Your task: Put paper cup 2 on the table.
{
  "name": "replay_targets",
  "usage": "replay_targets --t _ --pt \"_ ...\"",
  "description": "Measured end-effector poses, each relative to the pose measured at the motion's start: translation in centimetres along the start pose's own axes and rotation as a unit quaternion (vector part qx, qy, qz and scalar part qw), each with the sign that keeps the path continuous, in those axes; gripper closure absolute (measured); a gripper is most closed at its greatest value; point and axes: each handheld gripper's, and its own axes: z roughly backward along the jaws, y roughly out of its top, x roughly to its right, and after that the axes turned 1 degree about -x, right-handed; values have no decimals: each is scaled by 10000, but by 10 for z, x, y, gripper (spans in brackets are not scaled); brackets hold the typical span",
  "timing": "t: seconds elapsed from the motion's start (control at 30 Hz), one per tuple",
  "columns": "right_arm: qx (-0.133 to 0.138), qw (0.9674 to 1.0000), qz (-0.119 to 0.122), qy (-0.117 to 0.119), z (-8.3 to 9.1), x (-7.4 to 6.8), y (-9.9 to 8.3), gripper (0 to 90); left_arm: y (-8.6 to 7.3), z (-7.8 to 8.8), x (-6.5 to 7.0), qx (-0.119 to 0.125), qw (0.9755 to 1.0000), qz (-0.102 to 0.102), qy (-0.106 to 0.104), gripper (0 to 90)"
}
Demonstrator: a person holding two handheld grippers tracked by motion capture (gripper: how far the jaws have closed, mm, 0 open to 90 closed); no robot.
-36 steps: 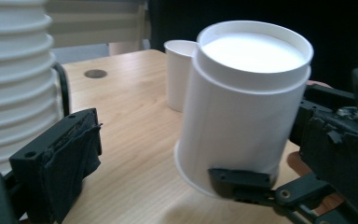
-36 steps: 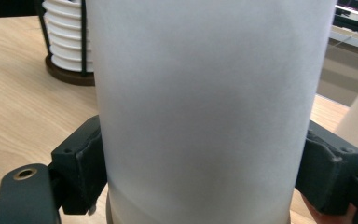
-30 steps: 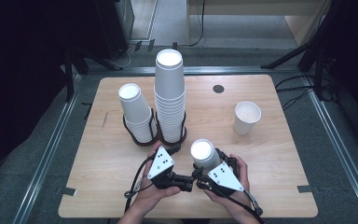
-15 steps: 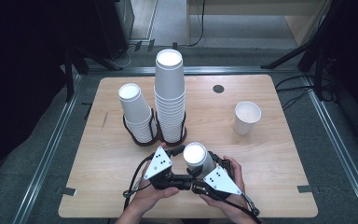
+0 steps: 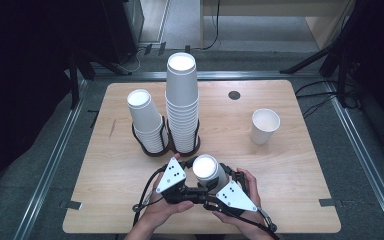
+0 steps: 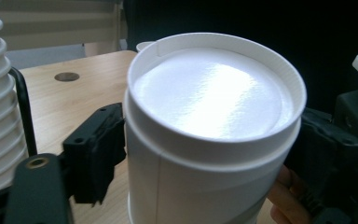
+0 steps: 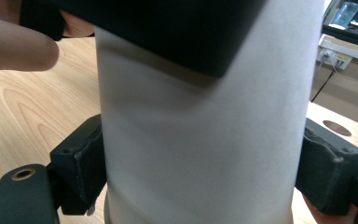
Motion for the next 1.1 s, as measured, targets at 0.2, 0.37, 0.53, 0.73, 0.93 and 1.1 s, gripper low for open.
replay_targets --t 0.2,0.37,0.53,0.73,0.93,1.1 --pt "0 10000 -59 -21 -1 0 0 118 1 1 0 18 10000 -16 44 221" --pt "45 10000 -54 -55 -1 0 0 75 4 5 -7 98 9993 347 -76 234" --pt "-63 9999 32 -139 -3 0 -2 0 5 8 -13 199 9972 678 -254 236" --pt "-44 9991 290 -319 -6 -6 -7 0 6 11 -15 232 9965 748 -300 237" --pt "-9 9986 356 -393 -7 -7 -6 28 4 8 -15 202 9968 726 -278 234" --pt "29 9976 498 -481 -5 -9 -7 81 5 10 -14 232 9975 614 -275 212"
